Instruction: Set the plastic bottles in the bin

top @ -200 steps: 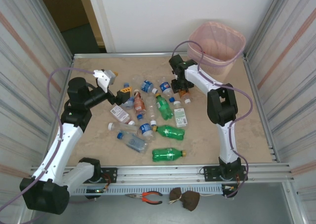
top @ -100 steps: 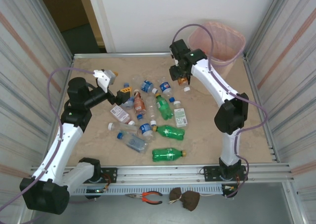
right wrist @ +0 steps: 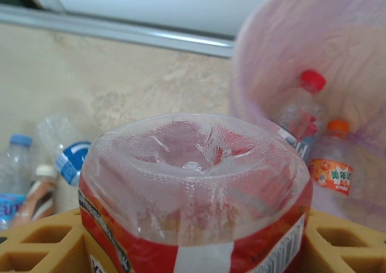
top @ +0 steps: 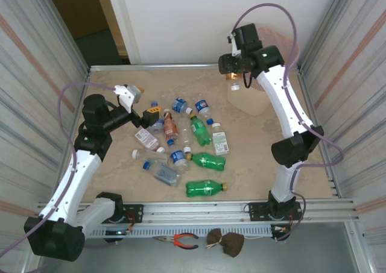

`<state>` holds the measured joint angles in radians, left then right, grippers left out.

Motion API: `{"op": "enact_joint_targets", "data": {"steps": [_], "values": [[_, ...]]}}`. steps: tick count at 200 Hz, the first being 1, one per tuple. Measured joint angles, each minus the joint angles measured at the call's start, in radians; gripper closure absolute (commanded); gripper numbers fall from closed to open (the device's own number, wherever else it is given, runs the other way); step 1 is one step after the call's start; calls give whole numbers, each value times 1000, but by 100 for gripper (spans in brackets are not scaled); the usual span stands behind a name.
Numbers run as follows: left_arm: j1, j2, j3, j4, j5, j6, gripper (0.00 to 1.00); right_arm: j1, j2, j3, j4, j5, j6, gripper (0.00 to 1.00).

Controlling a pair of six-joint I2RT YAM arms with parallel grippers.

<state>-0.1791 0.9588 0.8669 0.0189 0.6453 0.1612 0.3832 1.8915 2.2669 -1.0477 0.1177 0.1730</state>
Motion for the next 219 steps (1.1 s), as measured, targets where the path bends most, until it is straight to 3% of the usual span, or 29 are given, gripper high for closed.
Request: {"op": "enact_joint_targets", "data": {"steps": [57, 99, 126, 168, 219], "values": [[0, 0, 0, 0, 0, 0, 3, -199, -8, 34, 31, -174, 115, 37], [0, 0, 0, 0, 0, 0, 3, -355, -9, 31, 128, -365, 270, 39], [0, 0, 0, 0, 0, 0, 3, -426, -9, 23, 190, -411, 375, 41], [0, 0, 0, 0, 0, 0, 3, -466, 38, 66, 201, -339, 430, 44], [0, 0, 0, 0, 0, 0, 3, -376, 208, 221, 111, -39, 375, 43]]}}
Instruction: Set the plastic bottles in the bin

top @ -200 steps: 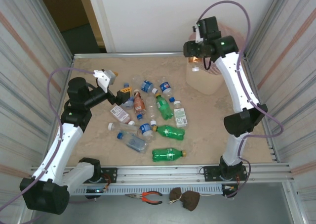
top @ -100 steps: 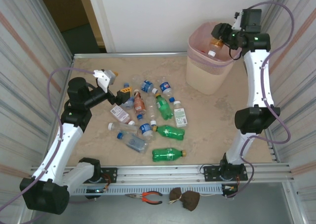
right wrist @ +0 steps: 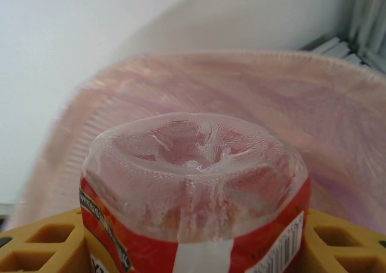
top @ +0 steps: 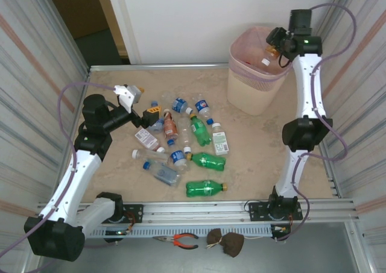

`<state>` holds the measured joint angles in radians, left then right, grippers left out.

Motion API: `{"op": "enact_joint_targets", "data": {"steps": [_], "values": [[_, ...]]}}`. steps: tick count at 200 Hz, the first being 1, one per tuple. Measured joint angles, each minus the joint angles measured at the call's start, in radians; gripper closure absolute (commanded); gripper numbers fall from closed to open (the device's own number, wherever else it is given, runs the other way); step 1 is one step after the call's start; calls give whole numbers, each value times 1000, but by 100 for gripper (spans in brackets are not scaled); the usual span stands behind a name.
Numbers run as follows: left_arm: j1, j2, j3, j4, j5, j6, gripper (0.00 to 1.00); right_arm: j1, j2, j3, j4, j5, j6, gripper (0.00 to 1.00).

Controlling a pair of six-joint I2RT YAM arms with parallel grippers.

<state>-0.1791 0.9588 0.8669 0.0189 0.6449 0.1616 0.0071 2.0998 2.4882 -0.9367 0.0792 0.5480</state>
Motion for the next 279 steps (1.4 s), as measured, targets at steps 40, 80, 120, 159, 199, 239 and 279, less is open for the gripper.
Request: {"op": "enact_joint_targets", "data": {"steps": [40, 80, 120, 159, 199, 239, 279], "values": [[0, 0, 0, 0, 0, 0, 3, 79, 87, 22, -31, 185, -39, 41], [0, 0, 0, 0, 0, 0, 3, 76, 171, 35, -36, 254, -44, 41], [0, 0, 0, 0, 0, 0, 3, 65, 241, 35, -39, 257, -44, 41], [0, 0, 0, 0, 0, 0, 3, 60, 303, 37, -73, 217, -61, 38], [0, 0, 0, 0, 0, 0, 3, 56, 339, 37, -147, 211, -100, 32], [0, 1, 0, 0, 0, 0, 3, 51, 339, 37, -212, 245, -144, 23], [0, 3, 0, 0, 0, 0, 3, 50, 338, 37, -224, 262, -167, 18]]}}
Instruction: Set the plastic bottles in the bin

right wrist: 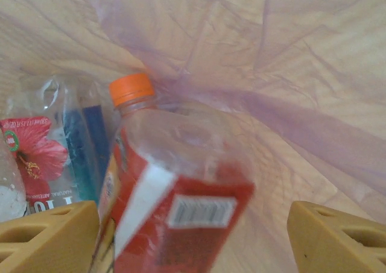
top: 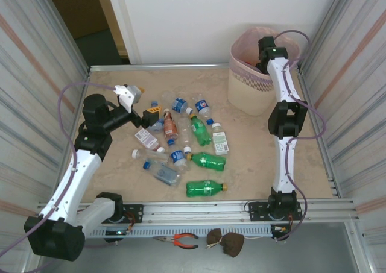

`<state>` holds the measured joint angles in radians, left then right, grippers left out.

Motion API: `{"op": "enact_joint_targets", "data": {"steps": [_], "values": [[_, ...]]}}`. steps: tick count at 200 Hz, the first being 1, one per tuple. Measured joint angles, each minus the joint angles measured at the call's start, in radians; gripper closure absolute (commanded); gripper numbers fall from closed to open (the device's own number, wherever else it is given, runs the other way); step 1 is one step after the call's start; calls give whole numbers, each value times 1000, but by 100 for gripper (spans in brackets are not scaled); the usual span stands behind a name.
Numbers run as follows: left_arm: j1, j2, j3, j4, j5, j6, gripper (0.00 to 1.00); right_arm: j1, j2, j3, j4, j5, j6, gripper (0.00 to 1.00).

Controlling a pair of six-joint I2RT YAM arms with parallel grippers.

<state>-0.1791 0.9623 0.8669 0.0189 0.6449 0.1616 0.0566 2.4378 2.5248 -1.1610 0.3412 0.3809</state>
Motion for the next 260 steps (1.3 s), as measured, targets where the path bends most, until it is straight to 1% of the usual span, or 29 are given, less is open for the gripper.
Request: {"op": "enact_joint_targets", "data": {"steps": [46, 126, 196, 237, 260], "values": [[0, 0, 0, 0, 0, 0, 3, 3, -42, 0, 0, 3, -7, 16], [0, 0, 0, 0, 0, 0, 3, 25, -208, 0, 1, -11, -26, 16], [-32, 1, 0, -14, -3, 4, 3, 51, -336, 0, -16, -41, -36, 17], [-32, 4, 0, -15, -3, 4, 3, 86, -401, 0, -46, -69, -55, 18], [-32, 4, 0, -15, -4, 4, 3, 137, -439, 0, -67, -72, -89, 18]]}}
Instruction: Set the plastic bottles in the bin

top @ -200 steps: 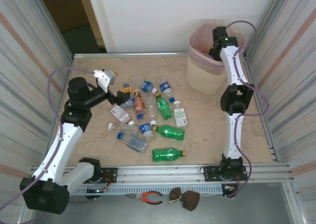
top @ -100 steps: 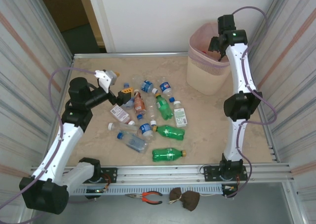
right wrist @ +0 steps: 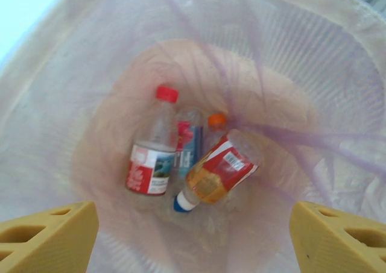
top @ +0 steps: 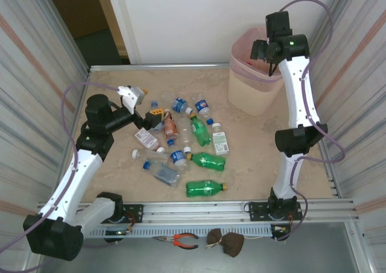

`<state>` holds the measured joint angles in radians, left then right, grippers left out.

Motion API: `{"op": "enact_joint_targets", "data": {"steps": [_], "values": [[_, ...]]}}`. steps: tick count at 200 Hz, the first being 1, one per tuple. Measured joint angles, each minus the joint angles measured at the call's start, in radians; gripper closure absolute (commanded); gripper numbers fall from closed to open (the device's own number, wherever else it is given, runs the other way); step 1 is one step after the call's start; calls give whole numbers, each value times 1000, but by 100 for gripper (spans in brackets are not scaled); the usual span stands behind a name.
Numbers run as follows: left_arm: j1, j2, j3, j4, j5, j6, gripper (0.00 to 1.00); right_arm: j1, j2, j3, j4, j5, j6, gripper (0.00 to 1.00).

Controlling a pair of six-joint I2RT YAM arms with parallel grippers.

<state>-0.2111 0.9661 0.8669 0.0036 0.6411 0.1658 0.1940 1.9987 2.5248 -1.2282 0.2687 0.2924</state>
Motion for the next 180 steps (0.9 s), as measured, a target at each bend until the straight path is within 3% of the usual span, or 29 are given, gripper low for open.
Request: {"op": "enact_joint_targets", "data": {"steps": [44, 86, 132, 180], "values": [[0, 10, 0, 0, 0, 0, 3, 153, -156, -154, 3, -15, -146, 16], [-1, 11, 0, -5, -14, 0, 3, 295, -351, -470, 63, -91, -365, 18], [-1, 14, 0, -8, -24, 11, 3, 466, -621, -968, 185, -251, -615, 16], [-1, 20, 0, -15, -26, 19, 3, 611, -787, -1185, 225, -364, -720, 15]]}}
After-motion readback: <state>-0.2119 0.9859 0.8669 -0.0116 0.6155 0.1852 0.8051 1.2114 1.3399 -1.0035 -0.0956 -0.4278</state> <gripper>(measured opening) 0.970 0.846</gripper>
